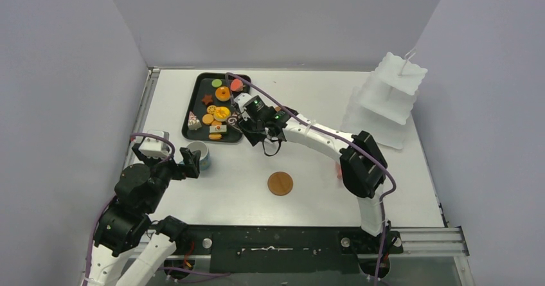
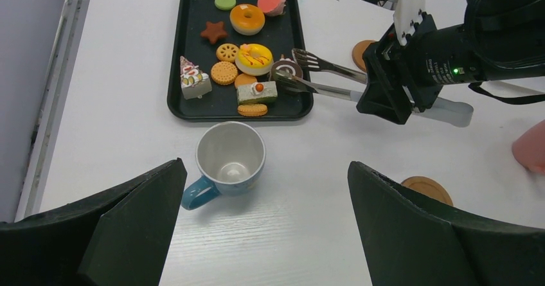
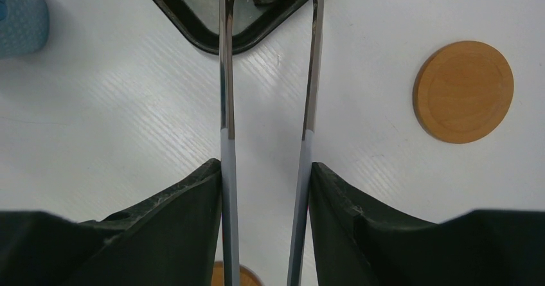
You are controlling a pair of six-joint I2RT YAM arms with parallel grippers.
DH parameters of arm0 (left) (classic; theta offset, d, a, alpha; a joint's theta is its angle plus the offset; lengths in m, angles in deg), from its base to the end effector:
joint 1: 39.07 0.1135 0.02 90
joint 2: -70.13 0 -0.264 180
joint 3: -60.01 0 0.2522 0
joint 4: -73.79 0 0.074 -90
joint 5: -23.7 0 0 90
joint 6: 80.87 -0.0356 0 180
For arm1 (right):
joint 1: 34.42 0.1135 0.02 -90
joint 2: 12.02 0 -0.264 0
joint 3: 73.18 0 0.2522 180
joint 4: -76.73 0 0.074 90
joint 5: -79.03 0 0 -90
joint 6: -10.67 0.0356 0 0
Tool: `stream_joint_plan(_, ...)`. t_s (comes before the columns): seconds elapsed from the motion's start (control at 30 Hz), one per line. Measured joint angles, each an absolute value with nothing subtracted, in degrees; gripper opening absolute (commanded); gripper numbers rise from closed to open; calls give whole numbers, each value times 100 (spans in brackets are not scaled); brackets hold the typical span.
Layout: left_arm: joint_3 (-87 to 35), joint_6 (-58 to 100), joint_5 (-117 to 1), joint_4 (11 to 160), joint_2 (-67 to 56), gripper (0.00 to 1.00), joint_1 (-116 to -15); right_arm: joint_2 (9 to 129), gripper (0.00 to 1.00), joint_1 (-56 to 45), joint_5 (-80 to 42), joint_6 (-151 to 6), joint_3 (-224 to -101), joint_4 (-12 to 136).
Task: Serve the afternoon tea
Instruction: Pick up the desert from the tray.
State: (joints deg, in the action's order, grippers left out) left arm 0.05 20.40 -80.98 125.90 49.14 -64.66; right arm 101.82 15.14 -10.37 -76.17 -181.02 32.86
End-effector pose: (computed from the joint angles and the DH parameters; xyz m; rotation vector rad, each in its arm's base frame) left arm 0.0717 -0.0243 0.3420 0.0416 1.7979 -0.2301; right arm 0.2910 0.3408 0.2448 -0.9732 2.2827 0.3908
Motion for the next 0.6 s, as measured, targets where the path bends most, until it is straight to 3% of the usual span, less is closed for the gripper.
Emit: stream_joint_plan(0.6, 36, 2040, -8080, 12588, 4914, 97, -6413, 10407, 32, 1518, -937, -7575, -18345, 3026)
